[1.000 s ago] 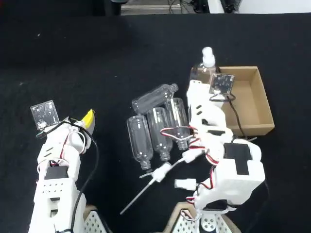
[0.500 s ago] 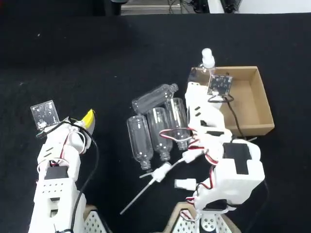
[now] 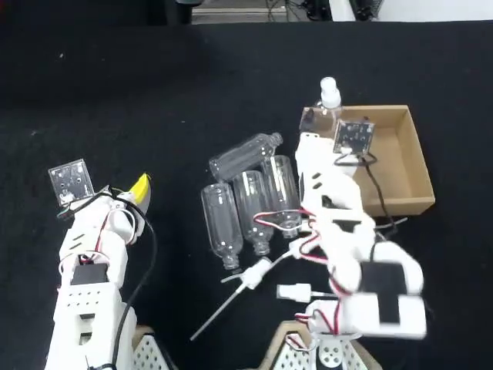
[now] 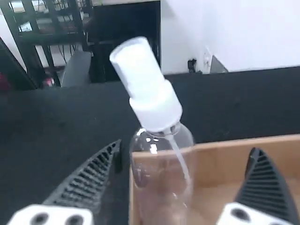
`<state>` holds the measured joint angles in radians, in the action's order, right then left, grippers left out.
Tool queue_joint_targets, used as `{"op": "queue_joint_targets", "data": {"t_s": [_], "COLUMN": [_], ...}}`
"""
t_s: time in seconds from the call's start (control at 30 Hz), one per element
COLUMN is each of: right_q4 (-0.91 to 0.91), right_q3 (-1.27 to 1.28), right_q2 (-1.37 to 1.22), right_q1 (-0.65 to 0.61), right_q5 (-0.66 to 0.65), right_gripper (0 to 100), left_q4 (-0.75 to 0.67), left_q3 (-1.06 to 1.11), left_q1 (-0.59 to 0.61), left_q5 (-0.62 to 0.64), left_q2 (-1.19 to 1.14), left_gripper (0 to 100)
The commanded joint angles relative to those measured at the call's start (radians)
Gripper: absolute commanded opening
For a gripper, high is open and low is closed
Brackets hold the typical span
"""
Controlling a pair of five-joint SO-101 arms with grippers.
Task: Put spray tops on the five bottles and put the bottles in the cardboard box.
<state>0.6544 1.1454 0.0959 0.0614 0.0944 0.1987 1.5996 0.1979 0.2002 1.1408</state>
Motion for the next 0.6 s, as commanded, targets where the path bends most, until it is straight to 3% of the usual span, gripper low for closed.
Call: {"op": "queue_joint_targets", "data": {"t_s": [0.0, 0.33, 0.57], "right_q4": [-0.296, -1.274, -1.583], "right_q3": [-0.018, -0.094, -0.114], "right_q2": [0.232, 0.823, 1.125], "right_q1": [0.057, 0.152, 0.166], "right_q5": [0.006, 0.0, -0.005], "right_gripper": [35.4, 35.3, 35.3], "left_q4": [-0.026, -0.026, -0.026], "left_q3": [-0.021, -0.016, -0.015], "left_q1": [-0.015, -0.015, -0.015], "left_q5": [0.011, 0.011, 0.011], "left_q2": [0.012, 0.012, 0.012], "left_gripper": [25, 25, 25]}}
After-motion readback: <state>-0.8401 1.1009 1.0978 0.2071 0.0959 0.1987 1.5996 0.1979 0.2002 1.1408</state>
